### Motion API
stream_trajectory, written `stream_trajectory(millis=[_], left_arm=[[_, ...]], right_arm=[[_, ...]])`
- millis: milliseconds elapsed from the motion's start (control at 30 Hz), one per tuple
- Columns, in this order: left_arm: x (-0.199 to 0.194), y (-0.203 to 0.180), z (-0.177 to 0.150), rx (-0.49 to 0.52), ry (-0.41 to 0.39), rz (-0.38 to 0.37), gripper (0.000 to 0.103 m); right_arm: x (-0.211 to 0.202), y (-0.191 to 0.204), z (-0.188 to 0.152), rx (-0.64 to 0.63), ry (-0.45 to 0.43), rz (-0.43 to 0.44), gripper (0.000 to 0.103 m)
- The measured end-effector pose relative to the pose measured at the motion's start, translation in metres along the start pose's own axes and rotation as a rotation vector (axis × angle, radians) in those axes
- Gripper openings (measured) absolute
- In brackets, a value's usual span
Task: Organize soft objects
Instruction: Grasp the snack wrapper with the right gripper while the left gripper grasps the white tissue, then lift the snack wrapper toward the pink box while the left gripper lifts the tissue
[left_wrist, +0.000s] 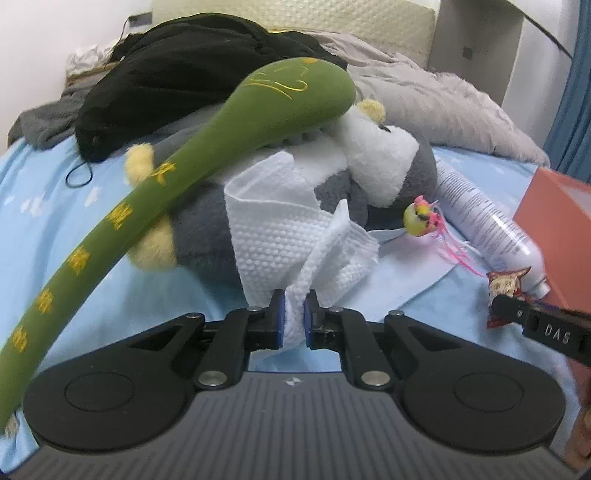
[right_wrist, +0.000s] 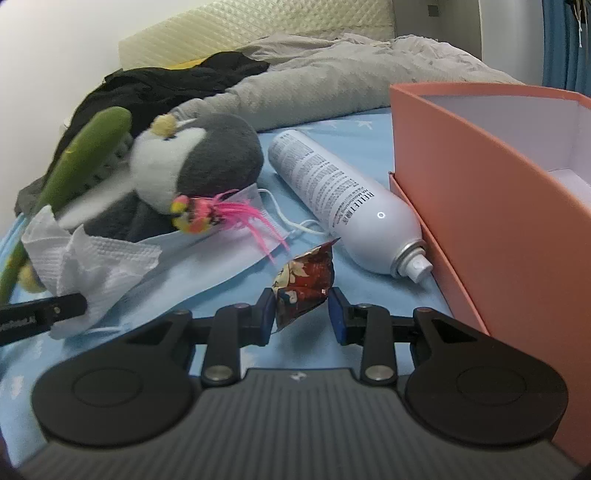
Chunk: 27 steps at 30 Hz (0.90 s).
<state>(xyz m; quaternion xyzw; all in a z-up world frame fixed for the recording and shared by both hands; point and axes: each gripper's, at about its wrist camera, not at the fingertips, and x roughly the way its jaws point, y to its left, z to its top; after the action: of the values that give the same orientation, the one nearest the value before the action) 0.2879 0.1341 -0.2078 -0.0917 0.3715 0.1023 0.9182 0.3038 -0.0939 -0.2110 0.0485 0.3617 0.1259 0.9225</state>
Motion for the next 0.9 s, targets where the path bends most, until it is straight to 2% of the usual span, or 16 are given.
stream_trajectory(millis=[233, 400, 667, 900], left_arm=[[-0.046, 0.003, -0.01, -0.067, -0.011, -0.018, 0.012], [-0.082, -0.004, -0.018, -0.079, -0.02, -0.053, 0.012], [-0.142, -0.027, -0.034, -0.045, -0.022, -0.105, 0.012], [-0.185, -0.037, -0.047, -0.019, -0.013, -0.12, 0.012]], right_arm=[[-0.043, 0.005, -0.011, -0.026, 0.012, 0.018, 0.034], [-0.082, 0.005, -0.021, -0.051, 0.015, 0.032, 0.034], [-0.143, 0.0, -0.035, -0.06, 0.026, 0.03, 0.034], [-0.181, -0.003, -0.047, -0.061, 0.026, 0.035, 0.034]])
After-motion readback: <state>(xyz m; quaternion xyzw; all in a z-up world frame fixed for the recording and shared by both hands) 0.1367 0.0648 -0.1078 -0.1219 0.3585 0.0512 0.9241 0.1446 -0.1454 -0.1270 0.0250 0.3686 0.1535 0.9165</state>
